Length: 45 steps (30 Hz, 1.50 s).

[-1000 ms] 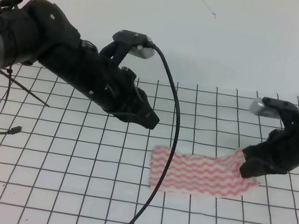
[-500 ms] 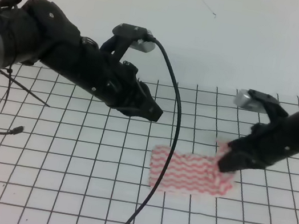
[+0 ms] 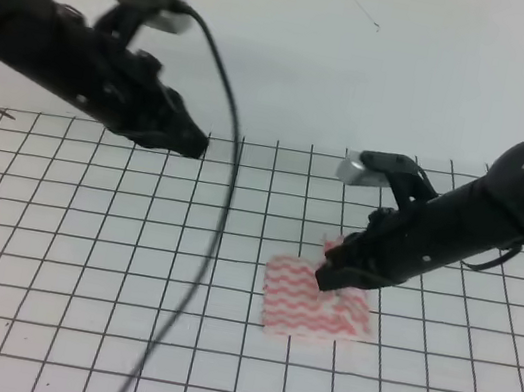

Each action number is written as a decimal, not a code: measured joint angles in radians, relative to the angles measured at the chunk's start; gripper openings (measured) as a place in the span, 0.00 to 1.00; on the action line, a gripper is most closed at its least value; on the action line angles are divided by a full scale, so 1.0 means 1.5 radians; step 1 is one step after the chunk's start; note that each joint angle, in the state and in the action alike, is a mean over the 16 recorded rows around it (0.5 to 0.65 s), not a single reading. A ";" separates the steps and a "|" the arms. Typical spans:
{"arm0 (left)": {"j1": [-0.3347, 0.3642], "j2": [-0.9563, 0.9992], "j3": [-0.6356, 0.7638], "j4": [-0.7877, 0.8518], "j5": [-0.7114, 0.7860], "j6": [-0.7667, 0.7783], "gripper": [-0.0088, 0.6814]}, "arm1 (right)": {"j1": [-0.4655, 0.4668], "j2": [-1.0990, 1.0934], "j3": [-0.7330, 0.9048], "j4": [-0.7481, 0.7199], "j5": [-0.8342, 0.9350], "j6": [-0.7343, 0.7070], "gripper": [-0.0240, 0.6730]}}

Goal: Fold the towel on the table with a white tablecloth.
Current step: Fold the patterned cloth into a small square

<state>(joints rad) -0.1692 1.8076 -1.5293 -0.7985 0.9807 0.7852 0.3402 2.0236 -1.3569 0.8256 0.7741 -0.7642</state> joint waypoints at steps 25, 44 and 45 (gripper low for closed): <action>0.041 -0.006 -0.002 -0.038 0.042 0.025 0.01 | 0.029 0.066 -0.029 0.104 0.021 -0.078 0.04; 0.041 -0.006 -0.002 -0.044 0.042 0.029 0.01 | 0.032 0.088 -0.052 0.154 0.066 -0.137 0.27; 0.041 -0.006 -0.002 -0.045 0.043 0.029 0.01 | 0.032 0.088 -0.057 0.159 0.072 -0.144 0.28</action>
<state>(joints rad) -0.1074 1.7981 -1.5318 -0.8653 1.0451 0.8291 0.3882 2.1558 -1.4425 1.0643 0.8825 -0.9802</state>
